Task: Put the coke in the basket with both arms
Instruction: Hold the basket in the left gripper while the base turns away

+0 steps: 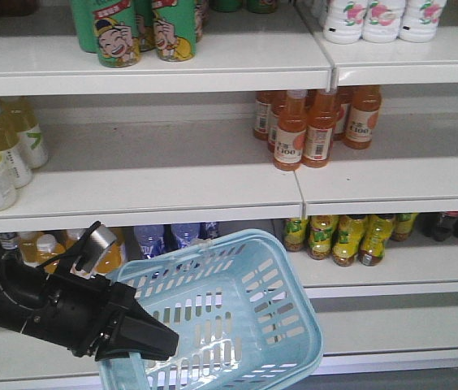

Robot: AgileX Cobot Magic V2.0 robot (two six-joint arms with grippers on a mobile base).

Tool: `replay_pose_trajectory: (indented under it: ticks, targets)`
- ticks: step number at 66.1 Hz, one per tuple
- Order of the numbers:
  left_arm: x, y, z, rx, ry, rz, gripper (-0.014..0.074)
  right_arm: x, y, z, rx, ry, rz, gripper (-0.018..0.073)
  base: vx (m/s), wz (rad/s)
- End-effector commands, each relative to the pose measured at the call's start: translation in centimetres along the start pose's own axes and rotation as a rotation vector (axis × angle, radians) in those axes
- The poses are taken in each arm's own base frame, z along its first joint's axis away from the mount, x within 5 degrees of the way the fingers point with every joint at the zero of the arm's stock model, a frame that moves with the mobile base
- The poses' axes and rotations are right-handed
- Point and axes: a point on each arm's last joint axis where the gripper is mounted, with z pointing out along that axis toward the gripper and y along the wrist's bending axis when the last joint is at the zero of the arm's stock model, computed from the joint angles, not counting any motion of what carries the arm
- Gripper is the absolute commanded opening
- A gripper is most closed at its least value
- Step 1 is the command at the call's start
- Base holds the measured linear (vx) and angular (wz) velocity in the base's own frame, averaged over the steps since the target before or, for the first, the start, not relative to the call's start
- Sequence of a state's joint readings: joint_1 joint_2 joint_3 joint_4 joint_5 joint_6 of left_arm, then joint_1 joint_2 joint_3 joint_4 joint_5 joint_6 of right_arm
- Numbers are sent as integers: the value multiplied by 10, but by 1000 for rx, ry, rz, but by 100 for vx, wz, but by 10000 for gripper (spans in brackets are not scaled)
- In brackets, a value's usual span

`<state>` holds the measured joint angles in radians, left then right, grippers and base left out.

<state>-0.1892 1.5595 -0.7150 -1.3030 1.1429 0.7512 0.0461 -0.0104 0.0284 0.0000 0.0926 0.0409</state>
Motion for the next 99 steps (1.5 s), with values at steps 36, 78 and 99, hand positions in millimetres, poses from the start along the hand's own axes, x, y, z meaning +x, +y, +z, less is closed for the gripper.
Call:
replay_pose_trajectory:
  ticks: [36, 78, 99]
  targets:
    - [-1, -22, -6, 101, -28, 42, -7, -4, 0, -1, 0, -86, -13, -10, -4, -40]
    - [-1, -22, -6, 101, -28, 42, -7, -4, 0, -1, 1, -85, -13, -10, -6, -50]
    - [-1, -22, -6, 101, -28, 42, -6, -4, 0, -1, 1, -85, -13, -10, -4, -50]
